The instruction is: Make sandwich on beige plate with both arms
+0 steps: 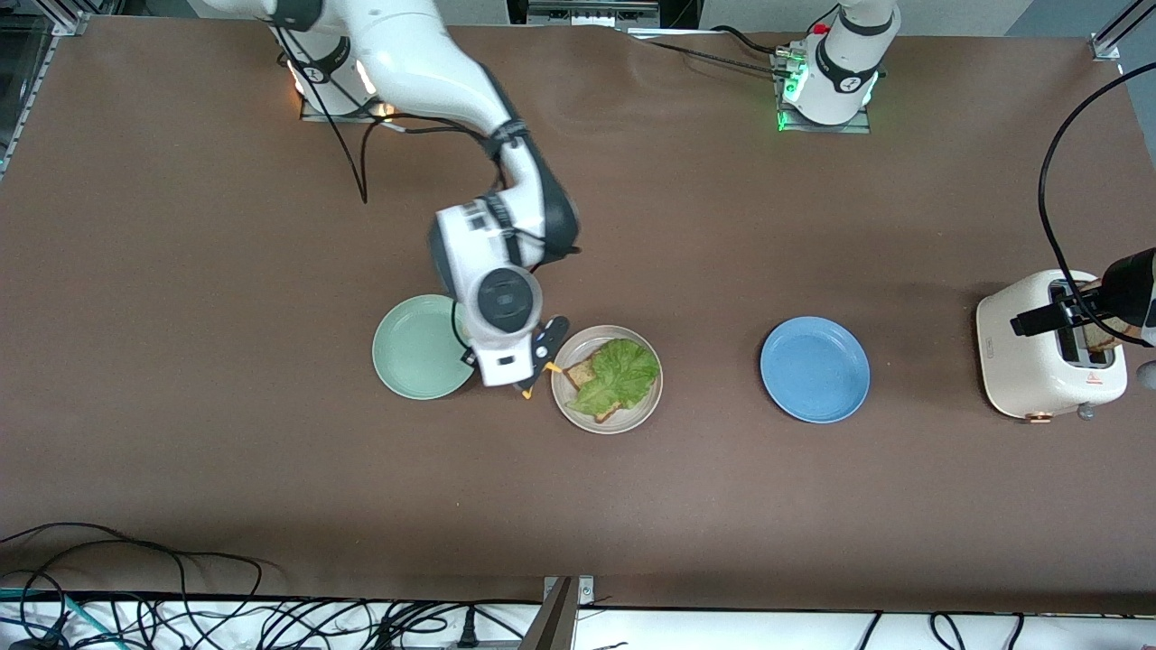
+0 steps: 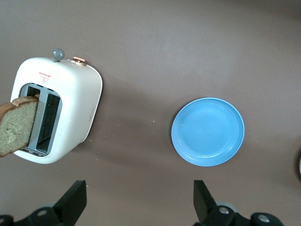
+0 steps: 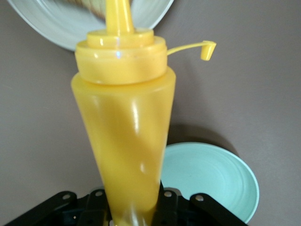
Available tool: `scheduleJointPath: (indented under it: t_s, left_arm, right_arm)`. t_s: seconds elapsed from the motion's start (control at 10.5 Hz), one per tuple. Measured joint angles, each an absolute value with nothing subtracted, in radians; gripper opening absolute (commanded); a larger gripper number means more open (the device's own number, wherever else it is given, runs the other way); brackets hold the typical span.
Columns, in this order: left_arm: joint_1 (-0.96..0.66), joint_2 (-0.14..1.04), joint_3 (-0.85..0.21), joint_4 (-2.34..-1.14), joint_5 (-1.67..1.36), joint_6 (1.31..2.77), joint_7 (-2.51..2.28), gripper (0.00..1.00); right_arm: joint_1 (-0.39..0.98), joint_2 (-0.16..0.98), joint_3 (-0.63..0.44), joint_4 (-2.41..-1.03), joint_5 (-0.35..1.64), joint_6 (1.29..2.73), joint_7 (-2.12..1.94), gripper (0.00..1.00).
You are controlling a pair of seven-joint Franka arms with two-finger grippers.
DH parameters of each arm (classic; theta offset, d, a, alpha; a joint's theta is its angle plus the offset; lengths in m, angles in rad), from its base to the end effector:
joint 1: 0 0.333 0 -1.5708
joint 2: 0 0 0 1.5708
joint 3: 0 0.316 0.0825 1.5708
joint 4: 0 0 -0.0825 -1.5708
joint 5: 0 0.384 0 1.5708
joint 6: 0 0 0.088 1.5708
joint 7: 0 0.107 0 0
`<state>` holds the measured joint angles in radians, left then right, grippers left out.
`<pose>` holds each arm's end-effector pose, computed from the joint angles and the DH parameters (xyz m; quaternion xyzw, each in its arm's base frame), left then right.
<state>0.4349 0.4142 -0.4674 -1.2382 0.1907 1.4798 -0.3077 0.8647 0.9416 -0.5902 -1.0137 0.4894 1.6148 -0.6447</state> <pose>0.6524 0.0617 0.5404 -0.9864 -0.1503 0.0644 0.0143 0.6380 0.3886 0.3111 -0.8729 -0.4755 0.1073 0.0181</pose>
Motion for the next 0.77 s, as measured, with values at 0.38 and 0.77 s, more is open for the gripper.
scheduleJointPath:
  t_s: [0.38, 0.77]
  left_arm:
    - [0.494, 0.446, -0.451, -1.244, 0.231, 1.480, -0.285, 1.00]
    - [0.603, 0.516, -0.443, -1.251, 0.322, 1.482, -0.061, 0.99]
  right_arm:
    - [0.481, 0.824, -0.317, -1.044, 0.627, 1.587, -0.887, 0.00]
    - [0.153, 0.820, -0.099, -1.061, 0.631, 1.463, -1.262, 0.00]
